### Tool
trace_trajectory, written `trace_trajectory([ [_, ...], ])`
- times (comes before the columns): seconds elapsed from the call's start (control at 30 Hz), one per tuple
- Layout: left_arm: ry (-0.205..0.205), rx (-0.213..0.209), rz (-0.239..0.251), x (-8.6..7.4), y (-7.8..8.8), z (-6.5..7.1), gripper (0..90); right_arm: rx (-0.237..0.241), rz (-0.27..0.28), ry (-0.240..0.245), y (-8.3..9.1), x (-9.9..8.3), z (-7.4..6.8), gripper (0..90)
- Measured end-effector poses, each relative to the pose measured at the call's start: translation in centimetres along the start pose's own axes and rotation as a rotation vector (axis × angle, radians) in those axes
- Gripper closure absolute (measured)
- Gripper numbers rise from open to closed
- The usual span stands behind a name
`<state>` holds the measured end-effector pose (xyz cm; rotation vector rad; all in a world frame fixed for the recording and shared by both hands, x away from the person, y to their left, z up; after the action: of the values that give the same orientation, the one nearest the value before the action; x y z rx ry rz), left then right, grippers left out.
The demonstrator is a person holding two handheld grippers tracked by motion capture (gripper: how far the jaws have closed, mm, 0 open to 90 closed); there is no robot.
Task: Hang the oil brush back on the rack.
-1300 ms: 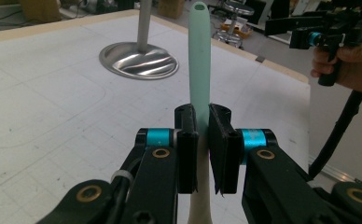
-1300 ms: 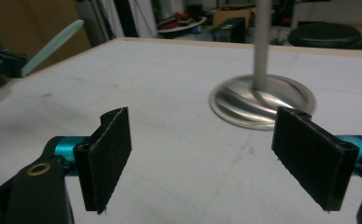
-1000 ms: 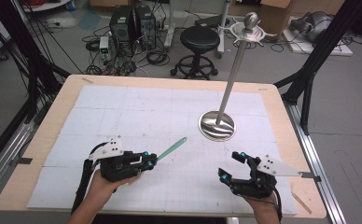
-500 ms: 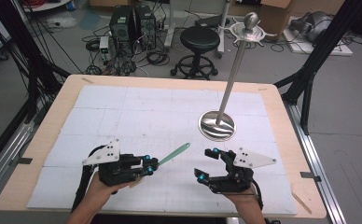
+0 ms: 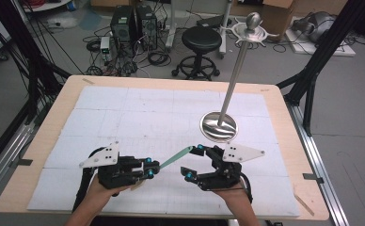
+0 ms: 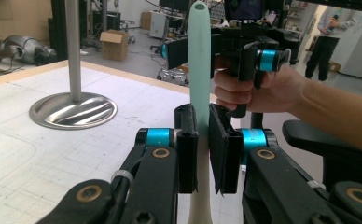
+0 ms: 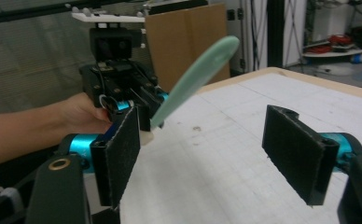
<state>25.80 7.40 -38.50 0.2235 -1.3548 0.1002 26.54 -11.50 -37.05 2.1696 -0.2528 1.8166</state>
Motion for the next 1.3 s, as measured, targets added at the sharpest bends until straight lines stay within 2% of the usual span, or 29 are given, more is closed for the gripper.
trace_trajectory([
  [0.27,-0.008,-0.036,-0.009,-0.2,-0.4,0.5,81.5,0.101,0.026,0.013,-0.5,0.9,-0.6,44.5],
  [0.4,-0.004,-0.057,0.007,-0.1,-0.4,0.7,81.4,0.131,0.031,0.013,-0.5,0.9,-0.7,54.5],
  [0.63,-0.005,-0.078,0.004,-0.1,-0.4,0.9,81.4,0.181,0.051,0.024,-0.5,1.2,-1.1,68.9],
  [0.77,-0.017,-0.078,-0.005,-0.3,-0.5,1.0,81.1,0.211,0.052,0.002,-0.6,1.2,-1.3,74.1],
  [0.97,-0.025,-0.086,-0.005,-0.3,-0.6,1.2,81.0,0.239,0.061,-0.035,-0.6,1.4,-1.6,75.9],
  [1.07,-0.030,-0.089,-0.021,-0.5,-0.7,1.2,81.0,0.242,0.048,-0.043,-0.7,1.3,-1.7,76.2],
  [1.3,-0.031,-0.094,-0.025,-0.6,-0.8,1.3,81.0,0.231,0.030,-0.036,-0.9,1.7,-2.0,76.5],
])
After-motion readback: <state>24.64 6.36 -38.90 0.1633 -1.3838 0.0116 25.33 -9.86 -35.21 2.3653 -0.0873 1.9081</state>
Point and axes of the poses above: each handheld gripper's, and its own axes: y roughly backward along the jaws, x roughly out of its top, z roughly to its right, the point moved 7 cm from there along -y, roughly forward along the jaws, and after that the axes turned 2 degrees about y, right-handed, at the moved point
